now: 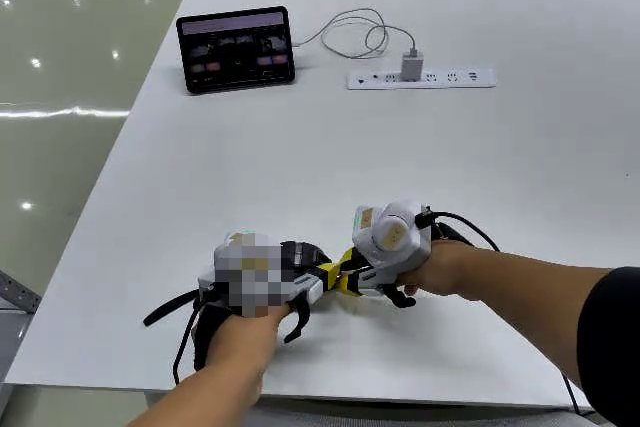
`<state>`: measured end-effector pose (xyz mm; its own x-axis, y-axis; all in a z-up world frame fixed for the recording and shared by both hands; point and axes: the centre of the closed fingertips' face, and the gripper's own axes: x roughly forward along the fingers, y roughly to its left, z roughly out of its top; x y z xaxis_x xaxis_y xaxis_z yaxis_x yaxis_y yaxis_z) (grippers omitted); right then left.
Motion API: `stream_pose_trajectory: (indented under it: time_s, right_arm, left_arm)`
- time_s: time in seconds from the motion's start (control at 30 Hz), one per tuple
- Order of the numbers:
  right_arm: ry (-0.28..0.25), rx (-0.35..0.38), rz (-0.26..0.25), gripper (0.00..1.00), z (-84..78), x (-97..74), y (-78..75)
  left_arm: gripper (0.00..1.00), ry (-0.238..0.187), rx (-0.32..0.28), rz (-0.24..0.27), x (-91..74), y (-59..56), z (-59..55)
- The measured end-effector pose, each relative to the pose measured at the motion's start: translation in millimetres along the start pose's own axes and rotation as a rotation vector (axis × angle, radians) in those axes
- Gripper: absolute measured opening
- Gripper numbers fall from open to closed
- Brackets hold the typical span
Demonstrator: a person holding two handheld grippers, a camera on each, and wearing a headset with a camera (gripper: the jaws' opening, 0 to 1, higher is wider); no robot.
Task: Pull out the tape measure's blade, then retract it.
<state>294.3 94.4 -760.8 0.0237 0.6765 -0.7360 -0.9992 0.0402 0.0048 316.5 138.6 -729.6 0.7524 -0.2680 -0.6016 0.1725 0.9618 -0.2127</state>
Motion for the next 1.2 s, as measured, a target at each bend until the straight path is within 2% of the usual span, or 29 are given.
stream_pose_trajectory:
  time_s: [0.23, 0.4, 0.5, 0.57, 0.67, 0.77, 0.8, 0.87, 0.93, 1.0, 1.1, 1.13, 1.2]
  right_arm:
    - [0.003, 0.004, -0.008, 0.12, 0.1, -0.4, -0.7]
    - [-0.008, 0.031, -0.007, 0.12, 0.6, -3.8, -1.4]
    - [-0.006, 0.03, -0.004, 0.13, 0.5, -5.1, -0.8]
    - [-0.007, 0.033, -0.006, 0.14, 0.0, -6.1, -1.2]
    - [-0.005, 0.038, -0.005, 0.15, -0.4, -7.3, -0.4]
    - [-0.008, 0.055, 0.003, 0.17, -0.7, -8.5, 1.0]
    - [-0.013, 0.061, 0.002, 0.19, -0.3, -9.3, 1.0]
    - [-0.012, 0.066, -0.001, 0.21, -0.9, -10.3, -0.2]
    - [-0.011, 0.072, 0.001, 0.25, -1.7, -11.7, -0.9]
    - [-0.014, 0.08, 0.012, 0.31, -1.1, -13.8, 1.1]
    - [-0.02, 0.092, 0.022, 0.37, 0.2, -16.3, 3.4]
    - [-0.02, 0.097, 0.022, 0.37, 0.0, -17.1, 3.6]
    - [-0.019, 0.105, 0.02, 0.39, -0.3, -18.4, 3.5]
  left_arm:
    - [0.62, 0.054, -0.013, -0.04, 0.7, 0.2, 0.9]
    - [0.62, 0.056, -0.021, -0.066, -2.2, 0.2, 3.2]
    - [0.64, 0.054, -0.013, -0.062, -3.6, 1.8, 5.1]
    - [0.69, 0.048, 0.0, -0.047, -3.6, 6.0, 6.7]
    - [0.86, 0.063, -0.009, -0.011, -5.3, 14.3, 5.6]
    - [0.91, 0.058, -0.023, -0.021, -6.3, 14.0, 6.4]
    - [0.97, 0.052, -0.017, -0.019, -6.2, 14.3, 7.5]
    - [1.0, 0.065, -0.013, -0.037, -7.5, 11.7, 6.3]
    - [1.0, 0.078, 0.01, -0.096, -7.9, 2.0, 4.0]
    - [1.0, 0.089, 0.028, -0.112, -8.9, -2.5, 2.5]
    - [1.0, 0.098, 0.02, -0.146, -10.6, -8.5, 1.6]
    - [1.0, 0.12, 0.03, -0.168, -11.4, -11.8, -2.4]
    - [1.0, 0.122, 0.075, -0.174, -13.2, -13.0, -3.1]
